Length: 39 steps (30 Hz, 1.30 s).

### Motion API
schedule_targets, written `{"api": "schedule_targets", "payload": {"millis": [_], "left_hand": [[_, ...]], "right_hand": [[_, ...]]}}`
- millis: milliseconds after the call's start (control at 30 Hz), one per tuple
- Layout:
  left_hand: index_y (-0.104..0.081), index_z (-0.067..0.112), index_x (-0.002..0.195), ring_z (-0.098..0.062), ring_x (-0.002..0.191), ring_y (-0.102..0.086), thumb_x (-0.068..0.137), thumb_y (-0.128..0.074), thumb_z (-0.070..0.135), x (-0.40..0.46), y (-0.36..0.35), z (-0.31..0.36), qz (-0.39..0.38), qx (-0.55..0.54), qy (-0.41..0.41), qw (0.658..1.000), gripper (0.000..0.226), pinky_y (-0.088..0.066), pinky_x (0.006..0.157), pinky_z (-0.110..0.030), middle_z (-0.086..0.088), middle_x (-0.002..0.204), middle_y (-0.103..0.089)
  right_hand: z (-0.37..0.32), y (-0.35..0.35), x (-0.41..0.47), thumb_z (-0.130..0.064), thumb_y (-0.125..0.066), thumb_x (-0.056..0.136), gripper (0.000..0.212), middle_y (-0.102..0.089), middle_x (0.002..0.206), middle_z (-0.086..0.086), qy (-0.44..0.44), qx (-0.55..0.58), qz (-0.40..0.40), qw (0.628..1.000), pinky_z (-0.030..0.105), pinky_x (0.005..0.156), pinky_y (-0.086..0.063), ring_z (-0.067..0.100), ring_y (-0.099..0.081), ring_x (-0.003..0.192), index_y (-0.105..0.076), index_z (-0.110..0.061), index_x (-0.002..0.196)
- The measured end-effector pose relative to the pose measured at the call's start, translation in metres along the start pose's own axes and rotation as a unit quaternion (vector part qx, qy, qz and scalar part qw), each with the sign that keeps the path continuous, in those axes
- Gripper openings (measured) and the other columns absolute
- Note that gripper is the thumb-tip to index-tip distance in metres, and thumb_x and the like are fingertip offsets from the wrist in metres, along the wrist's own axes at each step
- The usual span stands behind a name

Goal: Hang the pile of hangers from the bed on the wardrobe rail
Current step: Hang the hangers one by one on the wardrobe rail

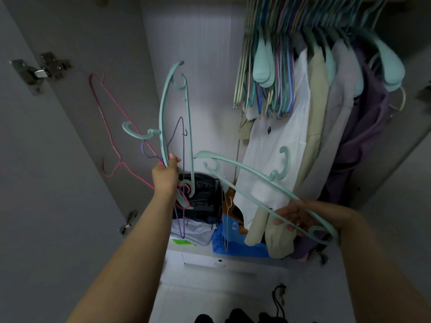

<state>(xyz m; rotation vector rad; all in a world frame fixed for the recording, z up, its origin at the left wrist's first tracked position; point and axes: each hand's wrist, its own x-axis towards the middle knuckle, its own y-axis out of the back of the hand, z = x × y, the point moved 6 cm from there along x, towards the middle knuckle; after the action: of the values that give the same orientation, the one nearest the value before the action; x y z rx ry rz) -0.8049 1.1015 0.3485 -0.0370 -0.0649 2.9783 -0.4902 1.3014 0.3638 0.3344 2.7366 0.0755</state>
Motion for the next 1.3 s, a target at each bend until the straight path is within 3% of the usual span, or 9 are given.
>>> {"api": "schedule_targets", "payload": {"millis": [100,233,367,467,733,1000,1100,1200,1300], "left_hand": [[-0.062,0.016,0.076,-0.015,0.044,-0.029,0.098,-0.054,0.037,-0.008,-0.001,-0.008,-0.006,-0.019,0.026,0.999,0.031,-0.027,0.047,-0.025,-0.001,0.053,-0.034],[-0.055,0.018,0.067,-0.011,0.040,-0.029,0.092,-0.063,0.041,-0.027,-0.011,-0.016,-0.011,-0.083,0.080,0.993,0.035,-0.025,0.047,-0.025,0.003,0.046,-0.039],[-0.068,0.009,0.104,-0.014,0.078,-0.061,0.088,-0.054,0.061,-0.047,-0.033,-0.019,-0.080,-0.155,0.133,0.976,0.056,-0.049,0.072,-0.033,-0.002,0.095,-0.076],[-0.067,0.007,0.110,-0.019,0.089,-0.068,0.075,-0.056,0.067,-0.059,-0.041,-0.015,-0.142,-0.194,0.160,0.957,0.070,-0.054,0.079,-0.035,-0.006,0.101,-0.075],[-0.067,0.002,0.084,-0.010,0.037,-0.043,0.091,-0.066,0.018,-0.061,-0.031,0.003,-0.096,-0.181,0.141,0.969,0.017,-0.037,0.041,-0.020,0.001,0.054,-0.061],[-0.072,0.013,0.091,-0.009,0.047,-0.045,0.099,-0.048,0.046,-0.039,-0.020,0.025,-0.120,-0.110,0.111,0.980,0.041,-0.038,0.040,-0.018,0.007,0.073,-0.071],[-0.067,0.011,0.093,-0.007,0.036,-0.033,0.103,-0.044,0.036,-0.029,-0.009,0.031,-0.136,-0.073,0.116,0.981,0.036,-0.030,0.036,-0.017,0.008,0.052,-0.054],[-0.052,0.011,0.083,-0.008,0.031,-0.032,0.103,-0.045,0.025,-0.024,0.000,0.037,-0.143,-0.032,0.115,0.982,0.026,-0.027,0.034,-0.013,0.008,0.041,-0.048],[-0.047,0.005,0.099,-0.006,0.030,-0.031,0.104,-0.038,0.016,-0.021,0.003,0.044,-0.178,-0.063,0.136,0.973,0.014,-0.025,0.033,-0.014,0.007,0.040,-0.049]], "right_hand": [[0.002,0.003,0.022,-0.068,-0.084,0.033,0.094,-0.070,0.104,0.007,-0.061,-0.038,0.033,0.997,0.026,0.071,-0.046,0.014,-0.059,0.080,-0.072,-0.011,0.106],[0.000,-0.006,0.055,-0.050,-0.070,0.079,0.042,-0.060,0.100,-0.003,-0.024,-0.120,0.135,0.983,0.024,0.076,-0.044,0.013,-0.059,0.094,-0.063,-0.022,0.109],[0.006,-0.029,0.087,-0.068,-0.067,0.058,0.113,-0.031,0.144,0.005,-0.015,-0.225,0.229,0.947,0.037,0.107,-0.035,0.020,-0.035,0.133,-0.026,-0.016,0.149],[0.006,-0.037,0.095,-0.068,-0.067,0.065,0.118,-0.019,0.151,0.008,-0.021,-0.290,0.251,0.923,0.040,0.114,-0.025,0.027,-0.021,0.140,-0.008,-0.016,0.153],[-0.009,-0.039,0.101,-0.058,-0.068,0.076,0.110,-0.015,0.156,0.010,0.019,-0.311,0.256,0.915,0.039,0.117,-0.018,0.029,-0.015,0.142,-0.004,-0.012,0.152],[-0.027,-0.049,0.094,-0.030,-0.070,0.085,0.064,-0.055,0.120,0.007,0.097,-0.083,0.253,0.959,0.027,0.095,-0.040,0.020,-0.052,0.109,-0.042,-0.009,0.139],[-0.050,-0.048,0.099,-0.048,-0.064,0.083,0.047,-0.059,0.091,-0.001,0.110,-0.042,0.224,0.967,0.021,0.085,-0.043,0.019,-0.057,0.095,-0.060,-0.014,0.114],[-0.082,-0.048,0.120,-0.058,-0.062,0.080,0.049,-0.063,0.105,-0.002,0.087,0.016,0.211,0.974,0.037,0.098,-0.047,0.018,-0.061,0.102,-0.062,-0.021,0.113],[-0.138,-0.061,0.139,-0.060,-0.065,0.075,0.055,-0.065,0.101,0.003,0.090,0.088,0.183,0.975,0.032,0.072,-0.051,0.019,-0.065,0.087,-0.062,-0.016,0.108]]}}
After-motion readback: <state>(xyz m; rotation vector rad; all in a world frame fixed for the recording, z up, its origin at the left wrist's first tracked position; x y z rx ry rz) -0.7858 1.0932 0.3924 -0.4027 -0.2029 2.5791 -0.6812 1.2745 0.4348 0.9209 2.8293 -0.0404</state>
